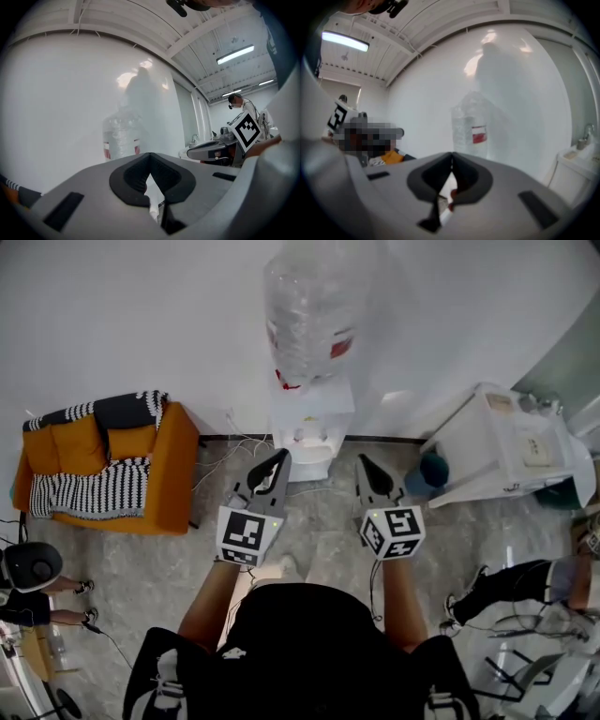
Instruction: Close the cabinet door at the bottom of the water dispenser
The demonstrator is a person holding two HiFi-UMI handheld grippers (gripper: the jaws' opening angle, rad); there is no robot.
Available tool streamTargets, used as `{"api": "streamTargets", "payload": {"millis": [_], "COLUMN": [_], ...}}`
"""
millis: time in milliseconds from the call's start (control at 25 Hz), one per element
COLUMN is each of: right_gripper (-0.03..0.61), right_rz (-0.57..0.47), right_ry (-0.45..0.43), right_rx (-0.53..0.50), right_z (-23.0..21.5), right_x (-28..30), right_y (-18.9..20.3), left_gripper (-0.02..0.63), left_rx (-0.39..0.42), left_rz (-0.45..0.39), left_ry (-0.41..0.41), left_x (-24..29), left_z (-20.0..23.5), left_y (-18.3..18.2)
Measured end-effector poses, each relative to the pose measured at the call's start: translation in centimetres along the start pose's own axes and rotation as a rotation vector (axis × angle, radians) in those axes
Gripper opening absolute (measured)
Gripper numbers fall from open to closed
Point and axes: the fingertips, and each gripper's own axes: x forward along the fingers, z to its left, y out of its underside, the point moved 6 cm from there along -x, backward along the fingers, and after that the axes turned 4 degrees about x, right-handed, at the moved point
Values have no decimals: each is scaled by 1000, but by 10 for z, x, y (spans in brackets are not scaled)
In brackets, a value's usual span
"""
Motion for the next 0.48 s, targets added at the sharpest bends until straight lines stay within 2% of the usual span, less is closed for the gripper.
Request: {"api": "streamTargets", "payload": {"millis": [240,480], "right_gripper": [34,34], "right_rz": [16,26], "right_ry": [25,36], "right_rx": [5,12], "right_z": [-1,3], "right_x": [34,49], "right_y": [3,7], "left_gripper": [8,8], "left_rx": [-14,-22], "left_rz": [7,12], "left_ry": [10,37], "left_x": [21,30], "left_z": [32,40], "left_y": [13,20]}}
